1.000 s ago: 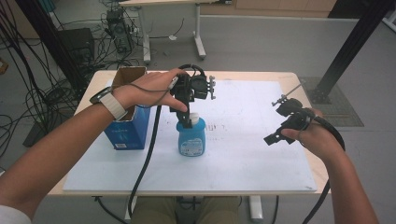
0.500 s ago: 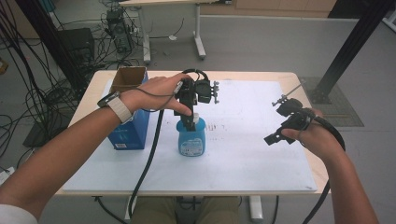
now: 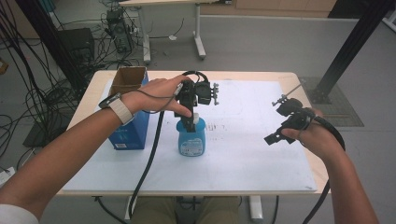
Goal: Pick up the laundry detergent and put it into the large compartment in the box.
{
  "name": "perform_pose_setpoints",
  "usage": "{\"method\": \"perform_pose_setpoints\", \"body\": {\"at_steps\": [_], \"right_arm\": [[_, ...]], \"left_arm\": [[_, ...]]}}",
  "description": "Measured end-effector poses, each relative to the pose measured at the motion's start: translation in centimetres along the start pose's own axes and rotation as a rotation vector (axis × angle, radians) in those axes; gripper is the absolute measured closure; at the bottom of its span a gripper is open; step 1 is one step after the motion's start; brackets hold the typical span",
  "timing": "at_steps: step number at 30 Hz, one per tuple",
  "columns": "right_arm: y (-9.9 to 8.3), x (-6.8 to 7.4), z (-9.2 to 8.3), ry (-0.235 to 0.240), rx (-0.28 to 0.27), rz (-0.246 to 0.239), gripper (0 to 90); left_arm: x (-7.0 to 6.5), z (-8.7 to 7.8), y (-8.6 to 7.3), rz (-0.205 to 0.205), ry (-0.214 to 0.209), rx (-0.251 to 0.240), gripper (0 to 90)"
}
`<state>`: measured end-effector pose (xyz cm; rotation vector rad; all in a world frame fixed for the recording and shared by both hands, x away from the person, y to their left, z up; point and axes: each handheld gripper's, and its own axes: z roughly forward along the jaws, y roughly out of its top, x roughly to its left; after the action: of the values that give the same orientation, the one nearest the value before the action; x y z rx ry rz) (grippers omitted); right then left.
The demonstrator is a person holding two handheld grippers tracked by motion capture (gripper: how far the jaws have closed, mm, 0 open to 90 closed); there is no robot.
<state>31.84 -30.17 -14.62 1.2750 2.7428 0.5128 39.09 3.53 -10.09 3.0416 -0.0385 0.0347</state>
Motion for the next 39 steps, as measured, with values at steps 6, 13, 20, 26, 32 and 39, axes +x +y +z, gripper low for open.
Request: {"method": "perform_pose_setpoints", "body": {"at_steps": [6, 13, 20, 26, 32, 39], "right_arm": [[-0.05, -0.06, 0.06, 0.001, 0.001, 0.003, 8.1], [-0.1, -0.06, -0.02, 0.0, 0.0, 0.004, 8.1], [-0.27, -0.07, -0.09, -0.004, -0.002, 0.005, 8.1], [-0.3, -0.07, -0.09, -0.003, -0.004, 0.006, 8.1], [-0.2, -0.01, -0.05, -0.005, -0.003, 0.008, 8.1], [-0.19, 0.04, -0.1, -0.007, -0.004, 0.007, 8.1]], "left_arm": [[0.05, 0.05, -0.16, -0.002, 0.0, -0.007, 7.5], [0.07, 0.02, -0.24, -0.002, 0.001, -0.008, 7.5], [0.1, 0.07, -0.32, -0.006, 0.0, -0.011, 7.5], [0.13, 0.09, -0.46, -0.008, 0.001, -0.014, 7.5], [0.19, 0.08, -0.63, -0.013, 0.001, -0.018, 7.5], [0.22, 0.03, -0.71, -0.015, 0.0, -0.019, 7.5]]}}
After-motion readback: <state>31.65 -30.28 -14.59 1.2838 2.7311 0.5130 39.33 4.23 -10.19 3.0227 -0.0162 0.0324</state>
